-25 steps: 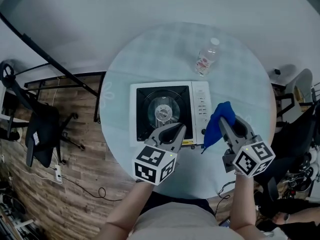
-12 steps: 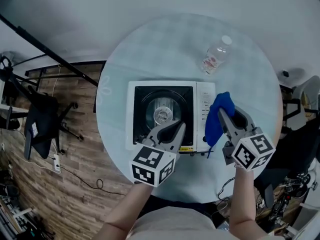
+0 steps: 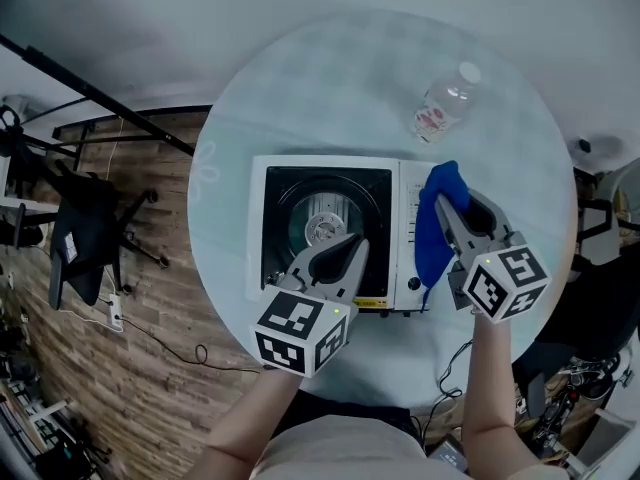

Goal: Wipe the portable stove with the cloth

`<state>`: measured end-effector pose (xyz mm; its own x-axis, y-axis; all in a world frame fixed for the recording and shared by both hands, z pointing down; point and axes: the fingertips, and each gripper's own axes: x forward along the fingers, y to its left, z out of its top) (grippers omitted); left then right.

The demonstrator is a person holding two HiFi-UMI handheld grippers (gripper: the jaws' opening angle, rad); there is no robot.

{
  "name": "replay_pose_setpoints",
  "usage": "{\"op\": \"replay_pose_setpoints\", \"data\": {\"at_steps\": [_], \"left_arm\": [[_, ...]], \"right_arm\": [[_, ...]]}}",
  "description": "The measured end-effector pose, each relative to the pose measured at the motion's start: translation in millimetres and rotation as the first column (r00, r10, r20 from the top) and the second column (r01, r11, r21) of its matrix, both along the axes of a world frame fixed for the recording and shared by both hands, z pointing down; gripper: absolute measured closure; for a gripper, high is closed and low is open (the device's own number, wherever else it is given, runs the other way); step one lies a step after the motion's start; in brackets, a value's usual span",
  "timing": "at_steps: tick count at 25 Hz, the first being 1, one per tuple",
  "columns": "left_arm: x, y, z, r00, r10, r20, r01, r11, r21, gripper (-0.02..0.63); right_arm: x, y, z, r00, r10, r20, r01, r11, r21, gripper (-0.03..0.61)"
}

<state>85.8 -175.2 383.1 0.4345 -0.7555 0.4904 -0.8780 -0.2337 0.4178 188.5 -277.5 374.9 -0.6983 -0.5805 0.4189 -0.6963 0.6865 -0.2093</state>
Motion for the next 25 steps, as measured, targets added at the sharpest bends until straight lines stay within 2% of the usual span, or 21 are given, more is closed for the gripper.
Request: {"op": "replay_pose_setpoints", "data": {"at_steps": [4,13,19,25], "left_arm": [[-8,-5,5,0.999,-0.022,0.026,0.022,1.0,-0.003,0.58],[-12,-6,9,0.999,-0.041,0.011,0.041,0.999,-0.005,0.58],[-5,-2,14,1.0,-0.018,0.012,0.018,1.0,-0.019,0.58],[-3,3,16,1.0,-0.011,0.026,0.012,1.0,-0.025,0.58]], "right_arm": [[-9,-11,11,0.998,-0.037,-0.048,0.038,0.999,0.014,0.477],[-22,-23,36,0.983,-0.123,-0.138,0.124,0.992,-0.001,0.477],[-28,-25,45,0.969,-0.159,-0.191,0.162,0.987,0.0,0.477],[-32,-24,54,0.969,-0.188,-0.159,0.181,0.982,-0.058,0.477]]}}
